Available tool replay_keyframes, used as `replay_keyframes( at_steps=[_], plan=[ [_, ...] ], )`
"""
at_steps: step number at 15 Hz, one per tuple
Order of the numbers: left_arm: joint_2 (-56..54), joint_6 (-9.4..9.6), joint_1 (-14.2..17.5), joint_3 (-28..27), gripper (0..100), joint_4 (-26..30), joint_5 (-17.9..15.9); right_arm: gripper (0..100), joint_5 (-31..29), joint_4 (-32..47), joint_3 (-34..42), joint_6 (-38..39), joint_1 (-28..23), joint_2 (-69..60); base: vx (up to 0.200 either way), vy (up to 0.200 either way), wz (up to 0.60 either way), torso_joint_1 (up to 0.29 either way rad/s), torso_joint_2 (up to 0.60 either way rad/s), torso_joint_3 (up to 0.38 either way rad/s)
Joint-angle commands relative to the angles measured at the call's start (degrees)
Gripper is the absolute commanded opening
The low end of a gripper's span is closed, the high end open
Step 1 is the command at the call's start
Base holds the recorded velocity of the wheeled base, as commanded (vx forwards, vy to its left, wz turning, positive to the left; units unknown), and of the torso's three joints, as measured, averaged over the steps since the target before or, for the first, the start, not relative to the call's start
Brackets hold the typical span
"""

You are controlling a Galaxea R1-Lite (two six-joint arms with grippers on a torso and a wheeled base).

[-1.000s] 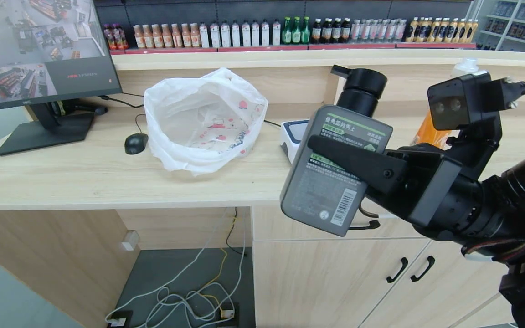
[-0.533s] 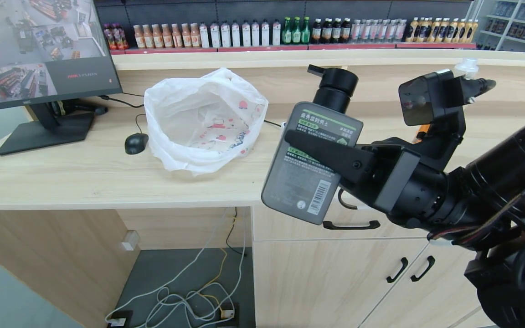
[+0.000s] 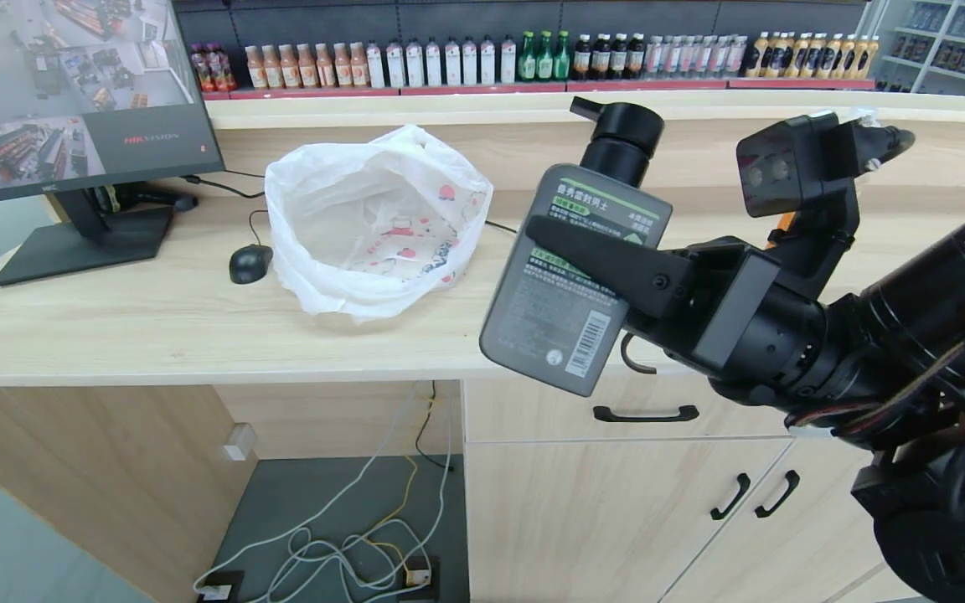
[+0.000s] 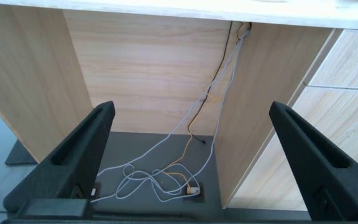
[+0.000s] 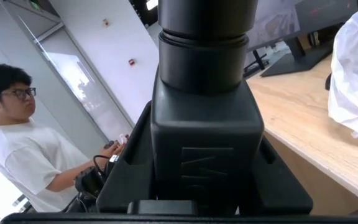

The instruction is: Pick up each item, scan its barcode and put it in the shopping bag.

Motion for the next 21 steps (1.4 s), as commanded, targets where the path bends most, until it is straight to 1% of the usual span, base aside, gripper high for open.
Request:
replay_keyframes(
  at_steps=[1, 2, 3, 4, 5, 7, 8, 10, 12, 13, 16, 17, 19, 21],
  plan=[
    [0.0, 0.02, 0.0, 0.0, 100, 0.0, 0.0, 0, 0.1, -0.1, 4.7, -2.4, -1.2, -3.1, 0.000, 0.000, 0.00, 0.000, 0.00, 0.000],
    [0.0, 0.02, 0.0, 0.0, 100, 0.0, 0.0, 0, 0.1, -0.2, 6.0, -3.8, -1.3, -3.3, 0.000, 0.000, 0.00, 0.000, 0.00, 0.000],
    [0.0, 0.02, -0.1, 0.0, 100, 0.0, 0.0, 0, 0.0, -0.9, 9.9, -8.5, -2.0, -4.0, 0.000, 0.000, 0.00, 0.000, 0.00, 0.000],
    [0.0, 0.02, 0.0, 0.0, 100, 0.0, 0.0, 0, -0.6, -0.9, 11.0, -9.8, -2.5, -4.2, 0.000, 0.000, 0.00, 0.000, 0.00, 0.000],
    [0.0, 0.02, -0.1, 0.0, 100, 0.0, 0.0, 0, -4.5, -1.0, 12.7, -12.4, -3.4, -4.3, 0.000, 0.000, 0.00, 0.000, 0.00, 0.000],
    [0.0, 0.02, 0.0, 0.0, 100, 0.0, 0.0, 0, -8.4, -0.9, 13.3, -15.2, -3.7, -4.4, 0.000, 0.000, 0.00, 0.000, 0.00, 0.000],
    [0.0, 0.02, 0.0, 0.0, 100, 0.0, 0.0, 0, -11.7, -0.9, 13.9, -19.0, -5.0, -4.2, 0.000, 0.000, 0.00, 0.000, 0.00, 0.000],
    [0.0, 0.02, 0.0, 0.0, 100, 0.0, 0.0, 0, -15.4, -0.9, 15.1, -24.7, -7.0, -4.5, 0.000, 0.000, 0.00, 0.000, 0.00, 0.000],
    [0.0, 0.02, 0.0, 0.0, 100, 0.0, 0.0, 0, -19.2, -0.8, 14.6, -30.8, -9.4, -4.3, 0.000, 0.000, 0.00, 0.000, 0.00, 0.000],
    [0.0, 0.02, 0.0, 0.0, 100, 0.0, 0.0, 0, -22.3, -0.9, 14.7, -34.0, -9.7, -4.4, 0.000, 0.000, 0.00, 0.000, 0.00, 0.000],
    [0.0, 0.11, -0.1, 0.0, 100, 0.0, 0.0, 0, -35.6, -1.0, 15.0, -41.5, -9.7, -5.9, 0.000, 0.000, 0.00, 0.000, 0.00, 0.000],
    [0.0, 0.02, 0.0, 0.0, 100, 0.0, 0.0, 0, -39.0, -1.1, 15.2, -44.1, -9.7, -7.1, 0.000, 0.000, 0.00, 0.000, 0.00, 0.000],
    [0.0, 0.02, 0.0, 0.0, 100, 0.0, 0.0, 0, -41.7, -1.1, 15.6, -45.7, -9.6, -9.2, 0.000, 0.000, 0.00, 0.000, 0.00, 0.000],
    [0.0, 0.11, -0.1, 0.0, 100, 0.0, 0.0, 0, -43.4, -1.0, 15.7, -46.7, -11.0, -10.3, 0.000, 0.000, 0.00, 0.000, 0.00, 0.000]
  ],
)
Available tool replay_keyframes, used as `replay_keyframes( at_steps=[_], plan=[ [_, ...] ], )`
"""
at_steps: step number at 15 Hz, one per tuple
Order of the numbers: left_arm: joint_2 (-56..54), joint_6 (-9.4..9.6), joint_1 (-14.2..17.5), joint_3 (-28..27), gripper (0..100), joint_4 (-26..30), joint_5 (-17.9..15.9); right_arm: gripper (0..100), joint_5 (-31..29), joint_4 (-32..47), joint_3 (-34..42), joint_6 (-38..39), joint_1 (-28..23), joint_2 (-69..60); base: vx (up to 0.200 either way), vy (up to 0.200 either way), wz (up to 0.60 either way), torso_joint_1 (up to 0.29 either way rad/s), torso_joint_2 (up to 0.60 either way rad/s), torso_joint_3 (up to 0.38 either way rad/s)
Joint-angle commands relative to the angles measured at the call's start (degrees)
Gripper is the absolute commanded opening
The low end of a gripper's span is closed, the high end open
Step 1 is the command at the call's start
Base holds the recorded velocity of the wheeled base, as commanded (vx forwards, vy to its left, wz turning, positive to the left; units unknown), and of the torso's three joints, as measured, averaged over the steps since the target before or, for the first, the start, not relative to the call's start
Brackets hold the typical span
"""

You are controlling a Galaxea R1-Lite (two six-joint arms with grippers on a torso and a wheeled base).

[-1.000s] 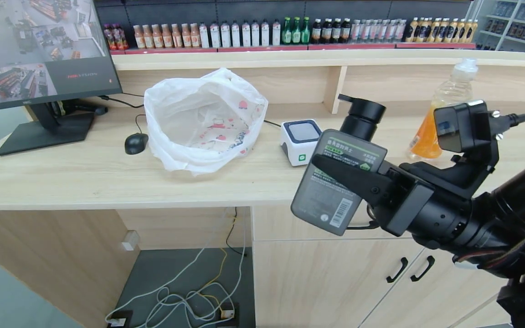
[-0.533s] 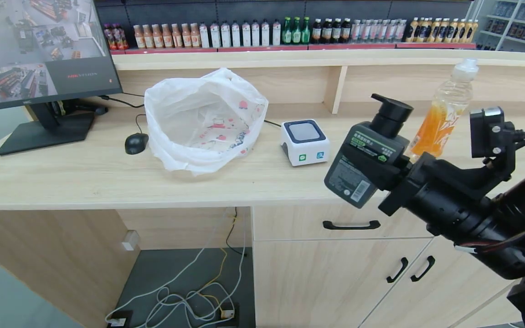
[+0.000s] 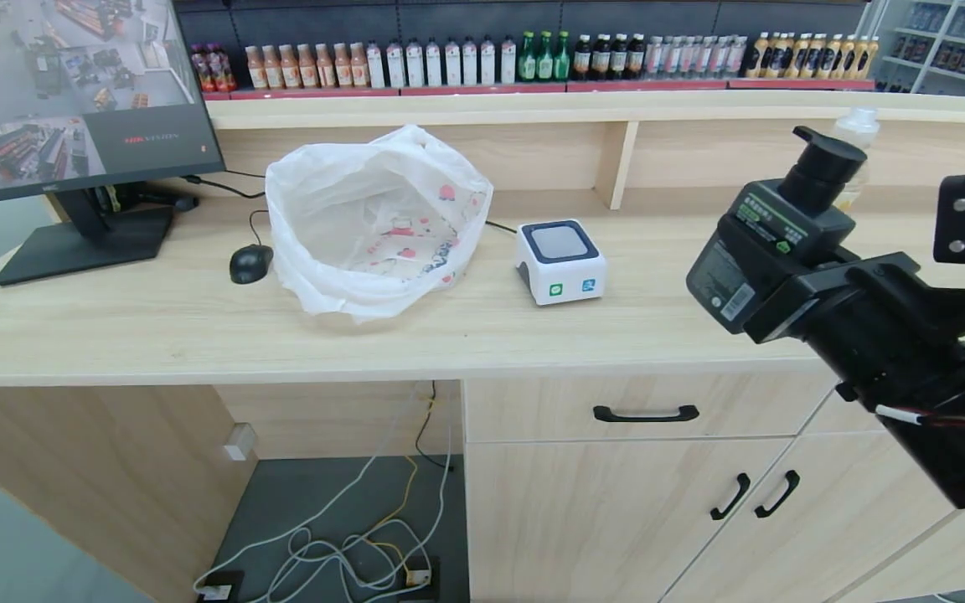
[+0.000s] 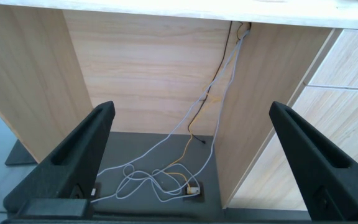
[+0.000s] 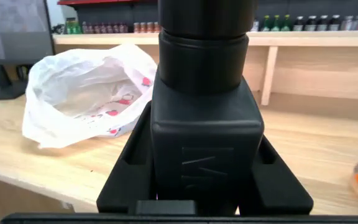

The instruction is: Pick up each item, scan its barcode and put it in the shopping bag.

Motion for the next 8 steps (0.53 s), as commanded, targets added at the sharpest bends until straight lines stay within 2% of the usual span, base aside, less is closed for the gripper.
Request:
replay_keyframes(
  at_steps=[1, 2, 6, 8],
  plan=[
    [0.0, 0.02, 0.1, 0.0, 100, 0.0, 0.0, 0, 0.2, 0.0, -0.2, -2.7, -3.1, -1.5, 0.000, 0.000, 0.00, 0.000, 0.00, 0.000],
    [0.0, -0.07, 0.0, 0.0, 100, 0.0, 0.0, 0, 1.3, 0.0, -0.6, -4.6, -4.0, -1.4, 0.000, 0.000, 0.00, 0.000, 0.00, 0.000],
    [0.0, 0.02, 0.1, 0.0, 100, 0.0, 0.0, 0, 1.2, 0.0, 0.1, -3.7, -8.0, -1.0, 0.000, 0.000, 0.00, 0.000, 0.00, 0.000],
    [0.0, -0.07, 0.1, 0.0, 100, 0.0, 0.0, 0, 1.2, 0.5, 0.1, -3.2, -8.4, -1.5, 0.000, 0.200, 0.00, 0.002, 0.00, 0.005]
  ],
)
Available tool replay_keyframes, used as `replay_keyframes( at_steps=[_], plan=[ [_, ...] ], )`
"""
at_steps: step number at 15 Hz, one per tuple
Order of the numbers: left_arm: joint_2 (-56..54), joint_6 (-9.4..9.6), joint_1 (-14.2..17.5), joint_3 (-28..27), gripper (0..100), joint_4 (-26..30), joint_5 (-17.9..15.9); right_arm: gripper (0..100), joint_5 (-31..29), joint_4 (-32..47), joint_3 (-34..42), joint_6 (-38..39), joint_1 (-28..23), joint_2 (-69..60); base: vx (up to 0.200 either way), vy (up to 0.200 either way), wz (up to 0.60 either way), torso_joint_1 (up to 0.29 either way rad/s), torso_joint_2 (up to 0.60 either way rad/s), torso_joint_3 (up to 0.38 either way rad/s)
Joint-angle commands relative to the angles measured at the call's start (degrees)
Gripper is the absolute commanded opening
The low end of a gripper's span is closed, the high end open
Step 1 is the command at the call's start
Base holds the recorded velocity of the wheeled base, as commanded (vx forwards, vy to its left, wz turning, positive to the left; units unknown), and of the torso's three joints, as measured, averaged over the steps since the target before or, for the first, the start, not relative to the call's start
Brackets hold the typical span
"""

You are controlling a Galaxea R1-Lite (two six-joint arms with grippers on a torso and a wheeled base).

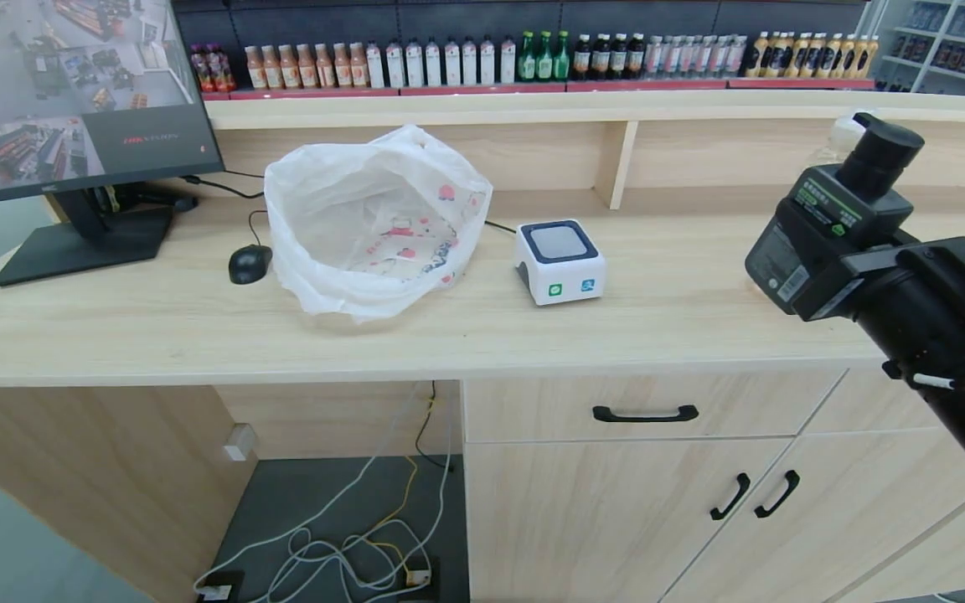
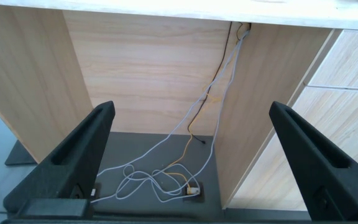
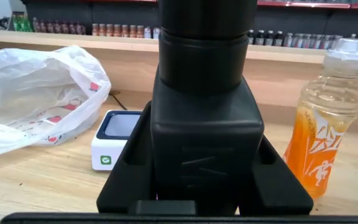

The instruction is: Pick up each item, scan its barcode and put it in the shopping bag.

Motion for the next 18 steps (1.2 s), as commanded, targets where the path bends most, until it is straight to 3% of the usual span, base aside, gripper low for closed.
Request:
replay_keyframes(
  at_steps=[1, 7, 12, 18],
  plan=[
    [0.0, 0.00, 0.0, 0.0, 100, 0.0, 0.0, 0, 0.2, 0.1, 0.1, 0.9, -0.3, -0.1, 0.000, 0.200, 0.00, 0.002, 0.01, 0.002],
    [0.0, -0.18, 0.0, 0.0, 100, 0.0, 0.0, 0, 0.5, 0.1, 0.3, 4.0, -0.3, 0.7, 0.000, 0.200, 0.00, -0.002, 0.00, 0.002],
    [0.0, 0.00, 0.0, 0.0, 100, 0.0, 0.0, 0, 2.1, -0.1, -0.4, 4.0, -0.5, 2.7, 0.000, 0.000, 0.00, 0.000, 0.00, 0.000],
    [0.0, 0.00, 0.0, 0.0, 100, 0.0, 0.0, 0, 6.2, 0.0, -10.6, 0.1, -1.1, 10.8, 0.000, 0.000, 0.00, 0.000, 0.00, 0.000]
  ],
)
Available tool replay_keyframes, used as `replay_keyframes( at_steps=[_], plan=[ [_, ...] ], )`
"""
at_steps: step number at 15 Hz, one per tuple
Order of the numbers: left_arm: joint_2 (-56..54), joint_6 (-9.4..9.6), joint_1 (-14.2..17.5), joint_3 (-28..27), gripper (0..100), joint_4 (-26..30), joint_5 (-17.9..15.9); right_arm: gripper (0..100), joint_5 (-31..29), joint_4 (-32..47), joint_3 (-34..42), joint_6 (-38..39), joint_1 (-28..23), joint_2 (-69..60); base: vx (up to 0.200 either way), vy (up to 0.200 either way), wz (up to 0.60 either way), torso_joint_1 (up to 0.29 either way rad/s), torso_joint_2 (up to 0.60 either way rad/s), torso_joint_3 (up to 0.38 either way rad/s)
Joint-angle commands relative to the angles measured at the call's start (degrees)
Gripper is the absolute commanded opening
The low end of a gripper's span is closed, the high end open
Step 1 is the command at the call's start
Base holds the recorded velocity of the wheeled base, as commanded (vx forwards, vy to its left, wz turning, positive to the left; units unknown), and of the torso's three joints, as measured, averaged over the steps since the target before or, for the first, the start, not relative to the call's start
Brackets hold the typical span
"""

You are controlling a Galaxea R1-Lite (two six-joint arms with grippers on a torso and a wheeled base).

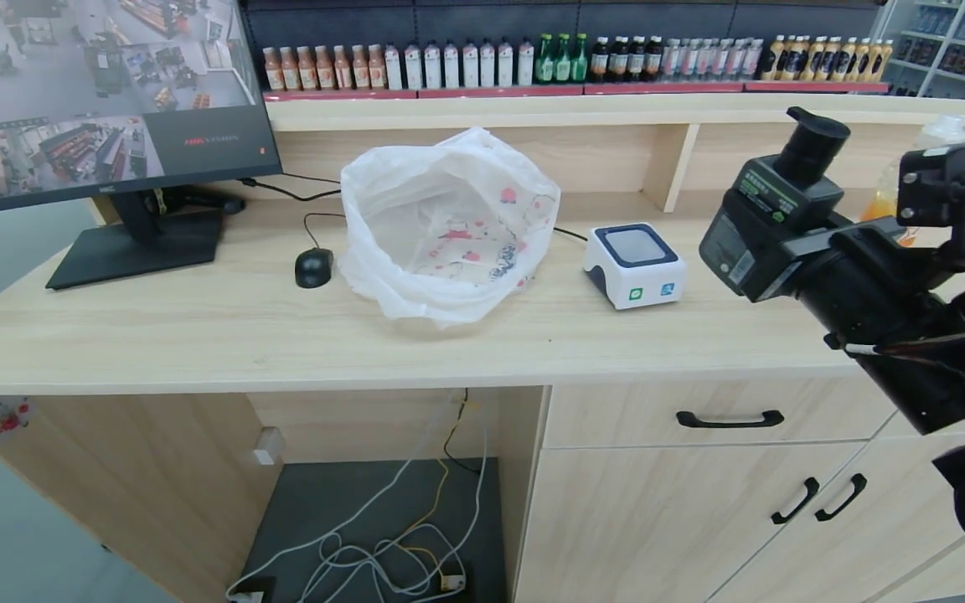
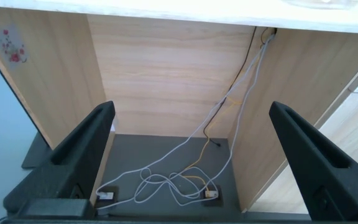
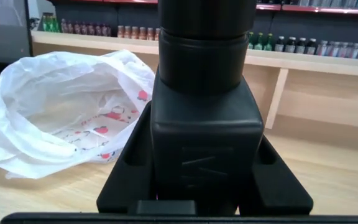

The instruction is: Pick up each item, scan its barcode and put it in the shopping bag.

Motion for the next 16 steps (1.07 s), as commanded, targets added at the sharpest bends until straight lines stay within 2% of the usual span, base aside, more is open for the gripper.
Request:
replay_keyframes(
  at_steps=[1, 7, 8, 10, 16],
  plan=[
    [0.0, 0.02, 0.1, 0.0, 100, 0.0, 0.0, 0, 1.9, 0.0, -5.1, -0.2, -0.3, 5.7, 0.000, 0.000, 0.00, 0.000, 0.00, 0.000],
    [0.0, 0.02, 0.1, 0.0, 100, 0.0, 0.0, 0, 16.4, -0.3, -22.7, -2.0, -6.6, 20.0, 0.000, 0.000, 0.00, 0.000, 0.00, 0.000],
    [0.0, 0.02, 0.1, 0.0, 100, 0.0, 0.0, 0, 16.6, -0.3, -23.3, -2.2, -6.7, 20.3, 0.000, 0.000, 0.00, 0.000, 0.00, 0.000],
    [0.0, 0.02, 0.1, 0.0, 100, 0.0, 0.0, 0, 20.3, -0.3, -31.9, -7.5, -6.9, 25.1, 0.000, 0.000, 0.00, 0.000, 0.00, 0.000],
    [0.0, 0.02, 0.1, 0.0, 100, 0.0, 0.0, 0, 25.3, -0.3, -39.9, -12.5, -8.5, 28.6, 0.000, 0.000, 0.00, 0.000, 0.00, 0.000]
  ],
)
